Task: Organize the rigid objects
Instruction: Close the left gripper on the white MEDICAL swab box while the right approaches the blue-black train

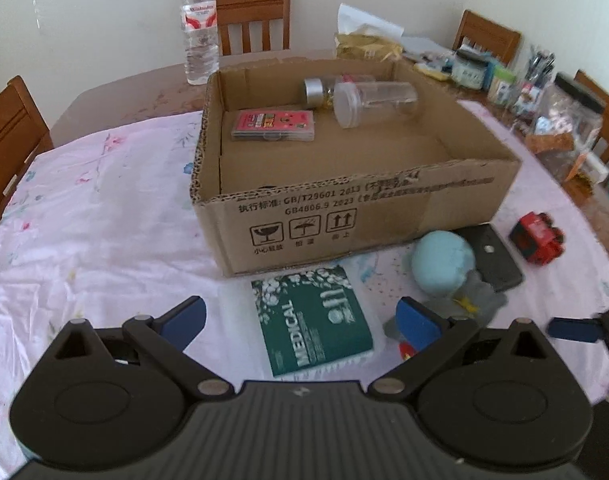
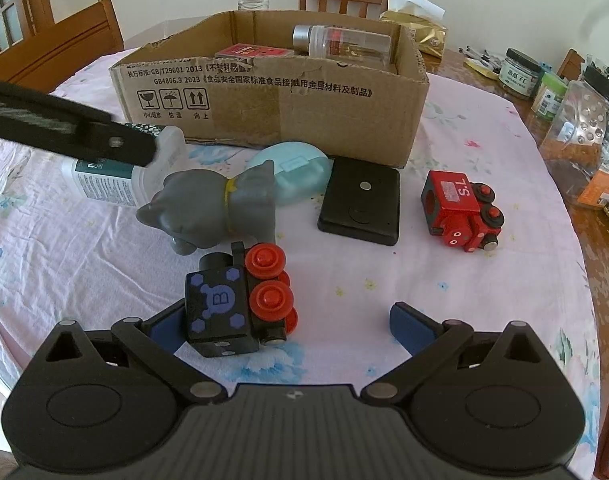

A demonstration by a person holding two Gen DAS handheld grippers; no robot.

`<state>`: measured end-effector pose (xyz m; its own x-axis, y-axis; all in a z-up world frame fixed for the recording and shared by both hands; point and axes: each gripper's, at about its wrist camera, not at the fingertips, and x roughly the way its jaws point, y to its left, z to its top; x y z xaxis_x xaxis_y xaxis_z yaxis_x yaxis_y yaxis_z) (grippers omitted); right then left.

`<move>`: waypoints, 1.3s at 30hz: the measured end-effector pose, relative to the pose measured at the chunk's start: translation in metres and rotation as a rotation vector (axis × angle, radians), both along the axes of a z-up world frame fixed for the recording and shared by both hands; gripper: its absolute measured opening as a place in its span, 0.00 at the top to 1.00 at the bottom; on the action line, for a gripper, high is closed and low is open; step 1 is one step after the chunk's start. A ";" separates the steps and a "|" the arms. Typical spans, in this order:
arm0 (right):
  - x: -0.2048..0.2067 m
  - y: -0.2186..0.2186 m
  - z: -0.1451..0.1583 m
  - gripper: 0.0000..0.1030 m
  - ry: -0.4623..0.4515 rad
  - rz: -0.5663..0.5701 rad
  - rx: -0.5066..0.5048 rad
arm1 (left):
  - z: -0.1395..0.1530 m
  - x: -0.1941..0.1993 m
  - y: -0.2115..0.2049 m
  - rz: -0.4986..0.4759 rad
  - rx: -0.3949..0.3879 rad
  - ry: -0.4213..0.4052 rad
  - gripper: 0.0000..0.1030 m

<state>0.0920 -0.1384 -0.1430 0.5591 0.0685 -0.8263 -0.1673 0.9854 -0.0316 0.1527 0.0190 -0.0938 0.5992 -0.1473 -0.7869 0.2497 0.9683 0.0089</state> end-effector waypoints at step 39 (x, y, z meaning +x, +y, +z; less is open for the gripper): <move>-0.006 0.005 0.005 0.00 0.055 -0.042 0.063 | -0.017 0.000 0.030 -0.034 0.043 0.029 0.20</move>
<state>0.0861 -0.1335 -0.1380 0.5167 0.0988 -0.8505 -0.1254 0.9913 0.0390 0.1527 0.0492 -0.1106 0.5710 -0.1332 -0.8101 0.2836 0.9580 0.0424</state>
